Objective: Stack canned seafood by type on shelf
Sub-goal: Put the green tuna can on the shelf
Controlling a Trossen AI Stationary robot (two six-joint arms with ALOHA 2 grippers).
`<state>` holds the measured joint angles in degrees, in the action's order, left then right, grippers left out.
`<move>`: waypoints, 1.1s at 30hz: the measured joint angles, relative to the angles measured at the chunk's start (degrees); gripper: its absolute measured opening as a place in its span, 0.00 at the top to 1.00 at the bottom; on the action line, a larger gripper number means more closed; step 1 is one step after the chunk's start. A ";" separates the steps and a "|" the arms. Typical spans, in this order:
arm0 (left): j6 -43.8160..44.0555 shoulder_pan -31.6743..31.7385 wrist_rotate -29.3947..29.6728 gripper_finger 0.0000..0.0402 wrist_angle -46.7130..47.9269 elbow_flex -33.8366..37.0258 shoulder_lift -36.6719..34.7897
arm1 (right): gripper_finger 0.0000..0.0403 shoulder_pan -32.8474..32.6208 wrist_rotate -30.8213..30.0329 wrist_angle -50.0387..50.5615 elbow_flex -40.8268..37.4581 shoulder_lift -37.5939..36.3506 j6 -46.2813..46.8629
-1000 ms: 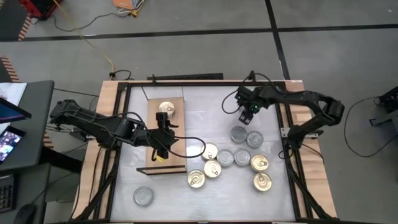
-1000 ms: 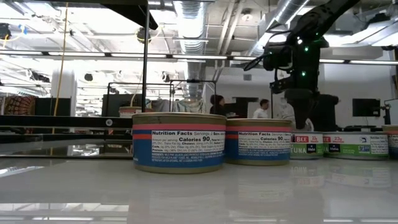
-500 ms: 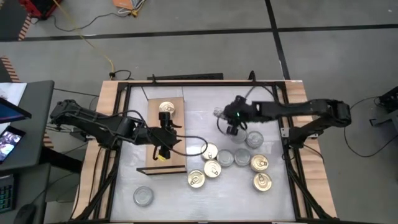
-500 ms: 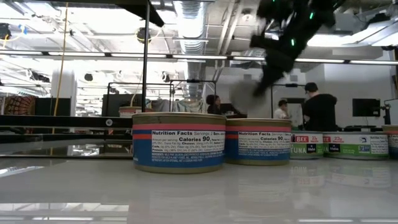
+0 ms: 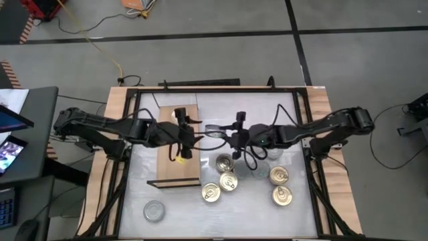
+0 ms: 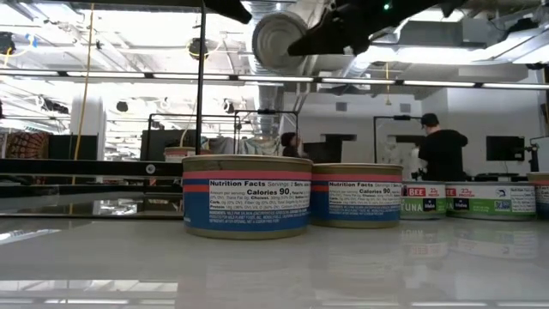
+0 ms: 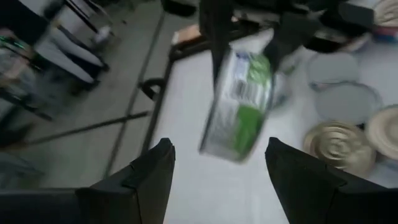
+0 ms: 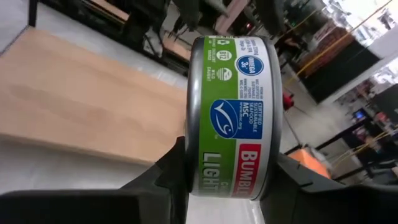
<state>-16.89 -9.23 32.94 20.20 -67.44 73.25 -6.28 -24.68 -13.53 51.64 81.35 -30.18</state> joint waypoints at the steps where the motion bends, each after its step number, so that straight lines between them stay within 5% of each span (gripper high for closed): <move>1: -0.79 -0.43 1.52 0.40 -0.40 0.00 0.00 | 0.59 0.06 0.01 -0.04 0.00 0.62 -0.18; 10: -0.57 -5.41 3.68 0.38 3.86 0.00 -2.26 | 0.58 -1.01 1.12 -5.70 0.86 11.15 -2.73; 22: 7.69 -10.68 3.55 0.39 7.64 0.00 -13.73 | 0.57 -1.92 2.05 -2.53 15.78 27.81 -17.13; 33: 11.53 -12.02 4.09 0.39 13.14 0.00 -14.27 | 0.54 -0.71 8.21 -3.98 25.34 38.05 -25.82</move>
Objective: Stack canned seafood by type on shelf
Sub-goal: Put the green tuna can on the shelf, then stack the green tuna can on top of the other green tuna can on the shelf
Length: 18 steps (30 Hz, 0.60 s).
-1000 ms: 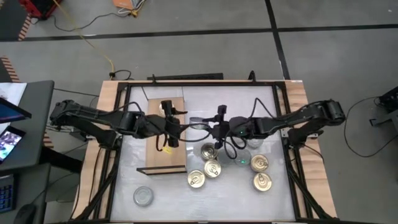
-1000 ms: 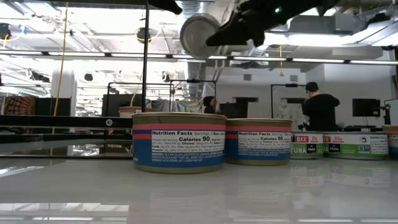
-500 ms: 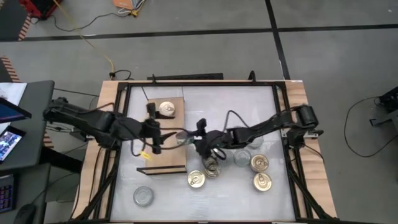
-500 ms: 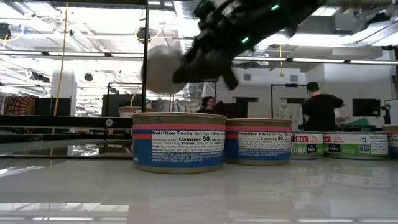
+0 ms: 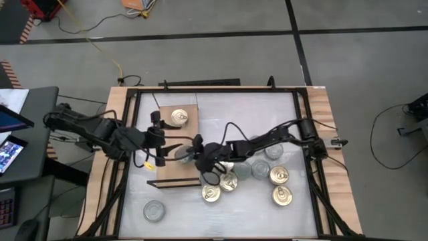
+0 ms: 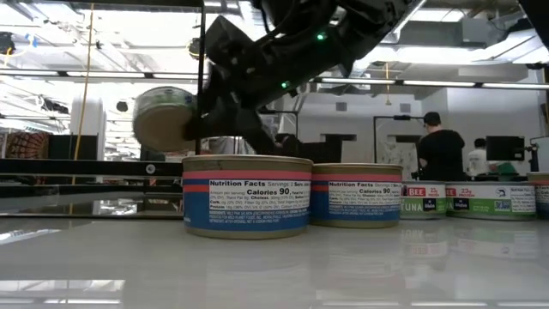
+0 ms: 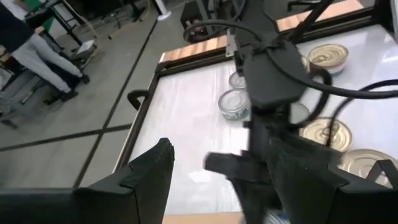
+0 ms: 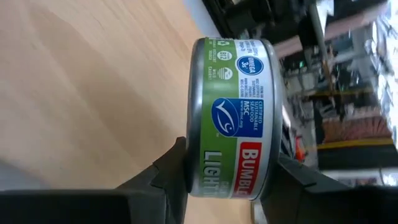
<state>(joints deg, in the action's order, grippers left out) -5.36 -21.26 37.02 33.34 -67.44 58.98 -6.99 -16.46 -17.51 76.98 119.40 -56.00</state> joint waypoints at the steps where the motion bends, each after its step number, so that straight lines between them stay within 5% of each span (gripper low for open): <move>1: -0.03 0.00 0.12 0.39 -0.03 0.00 0.27 | 0.53 -0.04 0.12 0.17 0.70 0.66 -0.87; 14: 0.69 0.00 0.80 0.39 0.24 0.00 1.07 | 0.24 -0.12 -3.21 1.78 4.23 2.26 -2.41; 18: 1.65 0.00 0.46 0.39 0.51 0.00 1.07 | 0.20 -0.10 -5.68 10.06 4.35 -0.81 -1.33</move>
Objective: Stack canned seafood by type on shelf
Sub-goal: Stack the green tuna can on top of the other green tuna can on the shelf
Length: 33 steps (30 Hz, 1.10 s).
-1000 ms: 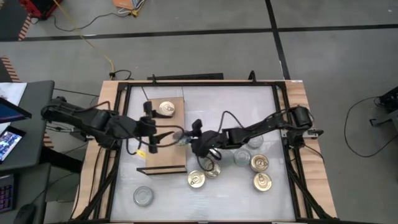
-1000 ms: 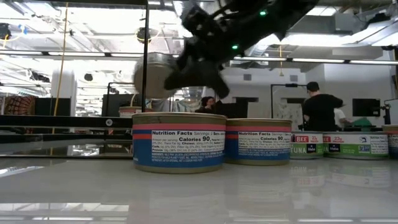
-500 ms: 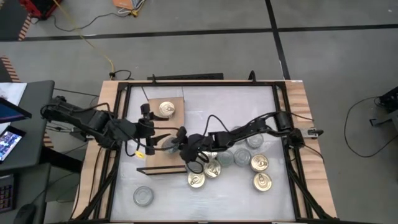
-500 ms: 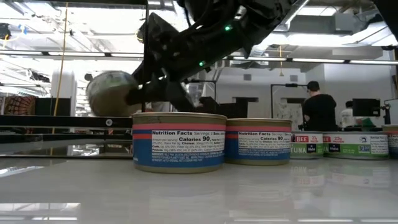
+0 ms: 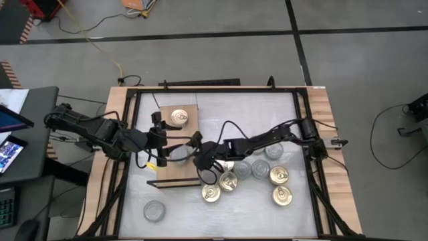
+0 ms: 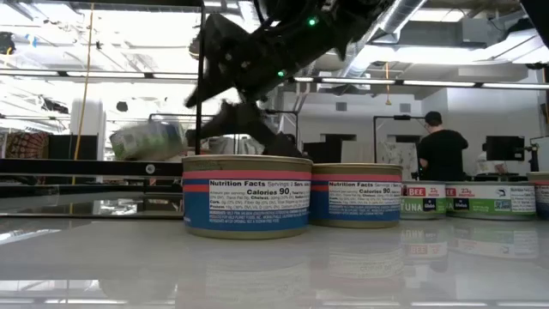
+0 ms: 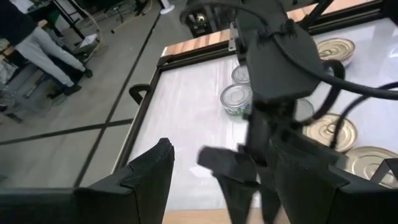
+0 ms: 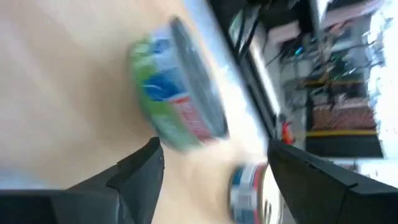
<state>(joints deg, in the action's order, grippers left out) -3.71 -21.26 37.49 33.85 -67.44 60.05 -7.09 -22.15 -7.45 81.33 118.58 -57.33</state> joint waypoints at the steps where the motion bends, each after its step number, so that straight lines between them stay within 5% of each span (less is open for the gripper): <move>1: 0.56 0.00 -0.49 0.39 0.32 0.00 0.00 | 0.19 0.00 -0.90 3.54 0.01 -0.61 1.20; 9: -2.20 -3.51 -0.96 0.39 1.41 -1.17 0.64 | 0.21 2.65 -4.95 30.86 -0.12 -9.19 22.61; 15: -8.15 -12.30 6.48 0.39 1.67 -3.92 8.37 | 0.24 5.76 -4.97 43.93 -1.58 -17.59 40.17; 20: -5.12 -19.44 12.71 0.39 9.62 -10.13 15.86 | 0.24 8.19 -6.38 44.10 -9.92 -26.64 50.00; 28: 13.56 -24.32 4.85 0.39 25.26 -23.30 22.51 | 0.24 2.55 -7.66 34.62 -23.62 -40.28 57.54; 33: 20.30 -26.76 5.35 0.39 32.66 -25.47 24.20 | 0.24 -4.84 -5.50 26.27 -27.42 -40.75 61.79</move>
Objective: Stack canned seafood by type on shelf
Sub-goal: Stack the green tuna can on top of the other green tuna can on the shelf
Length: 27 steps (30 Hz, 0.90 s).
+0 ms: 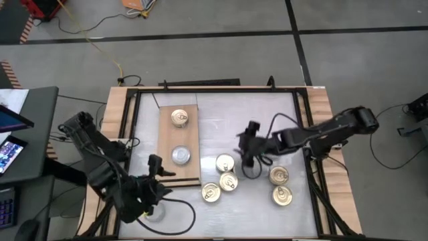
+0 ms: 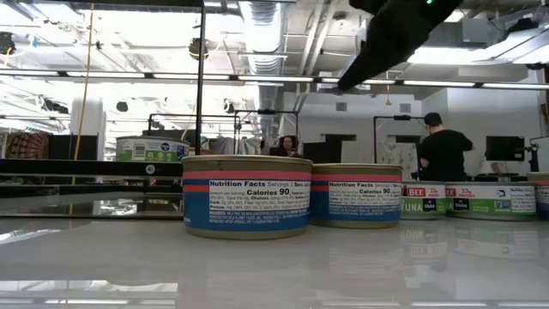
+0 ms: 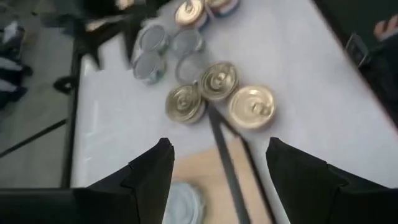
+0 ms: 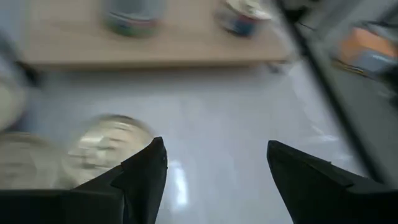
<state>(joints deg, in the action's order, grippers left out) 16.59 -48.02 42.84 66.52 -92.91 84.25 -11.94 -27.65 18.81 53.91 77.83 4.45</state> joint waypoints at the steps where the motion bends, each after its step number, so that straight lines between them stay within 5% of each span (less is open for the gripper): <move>1: 0.40 -0.10 1.15 0.39 0.65 0.17 -0.18 | 0.24 -0.28 2.07 -0.82 0.00 0.81 0.81; 7: -1.83 0.45 5.32 0.39 -1.77 3.42 -2.78 | 0.24 3.68 14.45 -0.56 0.85 8.38 8.69; 11: -5.07 2.29 3.11 0.39 -9.51 9.00 -6.24 | 0.24 7.05 15.66 7.59 2.54 11.13 10.81; 19: -11.00 7.66 -4.26 0.39 -23.41 20.69 -15.12 | 0.24 13.82 20.48 26.63 4.44 8.66 9.45; 27: -14.58 12.26 -2.74 0.39 -32.91 31.24 -26.07 | 0.27 26.04 27.92 29.30 3.77 6.80 2.82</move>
<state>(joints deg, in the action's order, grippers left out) 2.01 -35.76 40.10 33.61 -61.67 58.18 14.10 0.27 48.12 57.68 84.63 7.28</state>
